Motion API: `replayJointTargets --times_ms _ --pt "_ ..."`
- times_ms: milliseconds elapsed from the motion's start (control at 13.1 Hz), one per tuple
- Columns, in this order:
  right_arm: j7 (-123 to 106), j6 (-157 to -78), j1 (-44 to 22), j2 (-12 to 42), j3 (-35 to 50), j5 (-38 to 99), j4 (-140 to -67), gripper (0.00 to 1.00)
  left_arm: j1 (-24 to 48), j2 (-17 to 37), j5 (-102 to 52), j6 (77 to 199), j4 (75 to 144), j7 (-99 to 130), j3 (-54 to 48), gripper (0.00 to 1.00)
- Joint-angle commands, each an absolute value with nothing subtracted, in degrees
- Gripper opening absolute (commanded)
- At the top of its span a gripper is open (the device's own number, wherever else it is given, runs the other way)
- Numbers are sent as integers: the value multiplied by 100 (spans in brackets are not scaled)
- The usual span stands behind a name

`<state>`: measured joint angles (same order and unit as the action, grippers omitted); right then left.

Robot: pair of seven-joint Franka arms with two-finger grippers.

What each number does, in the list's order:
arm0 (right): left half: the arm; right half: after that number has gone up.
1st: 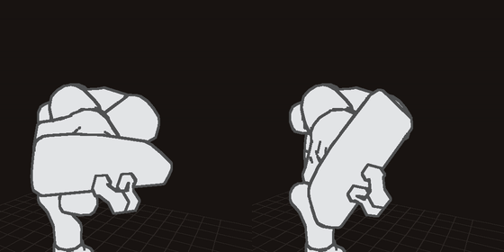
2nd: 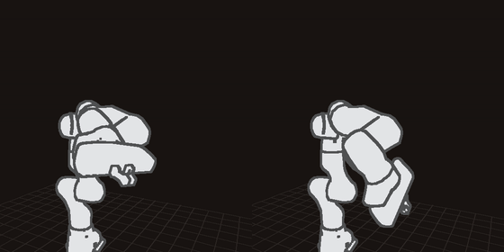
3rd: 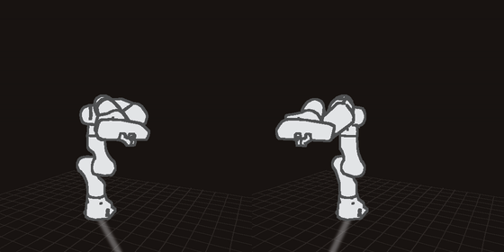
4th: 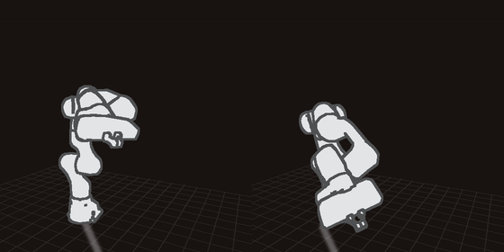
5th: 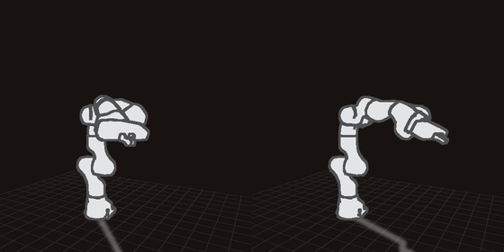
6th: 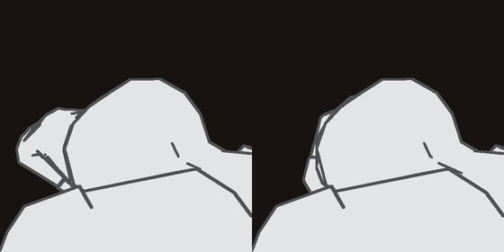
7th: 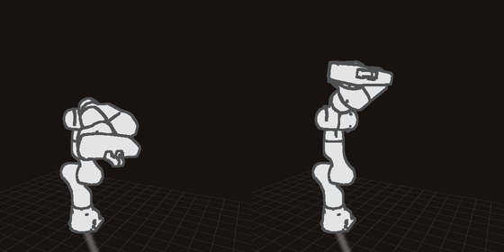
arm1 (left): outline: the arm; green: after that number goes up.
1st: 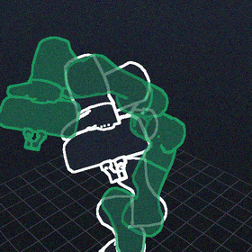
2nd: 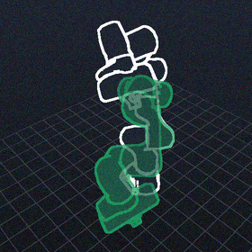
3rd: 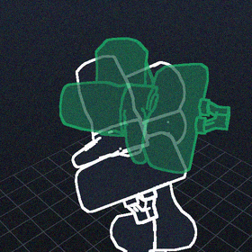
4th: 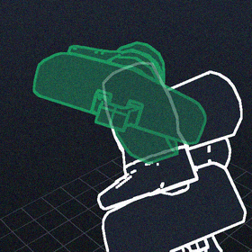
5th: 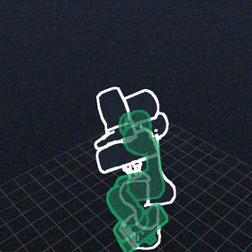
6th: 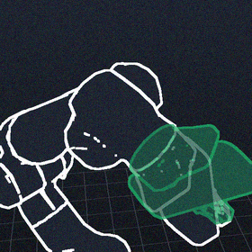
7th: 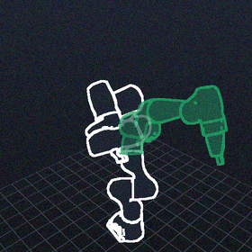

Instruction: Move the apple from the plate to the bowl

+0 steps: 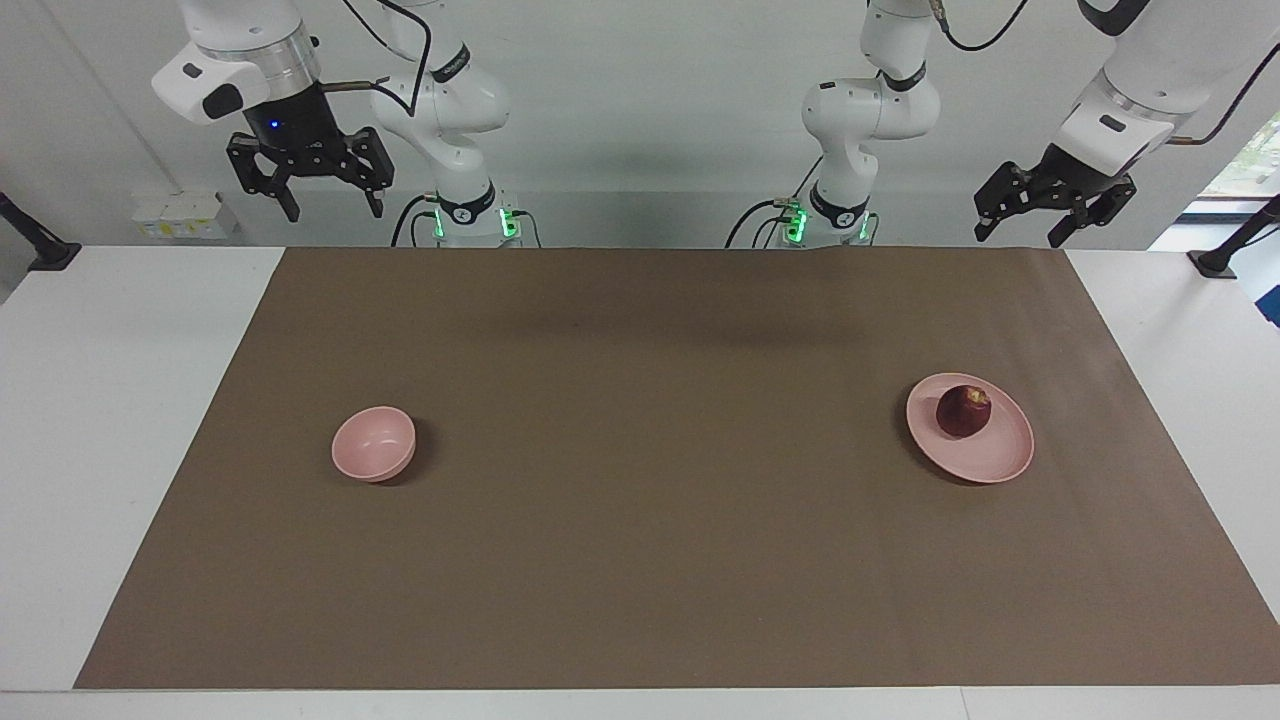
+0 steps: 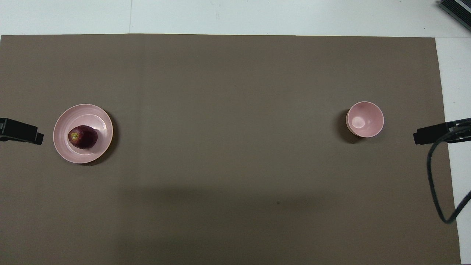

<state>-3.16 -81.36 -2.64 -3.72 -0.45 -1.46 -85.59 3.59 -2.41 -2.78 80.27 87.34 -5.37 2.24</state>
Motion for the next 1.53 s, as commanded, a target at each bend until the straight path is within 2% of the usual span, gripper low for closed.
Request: replayJointTargets --times_ms 0,1449 --pt "-439 -8218 -193 -492 -18 -114 -8701 100 422 -289 -184 7919 8700 -597 246 100" --pt "-439 -8218 -193 -492 -18 -114 -8701 100 334 -387 -193 8183 8921 -554 308 100"
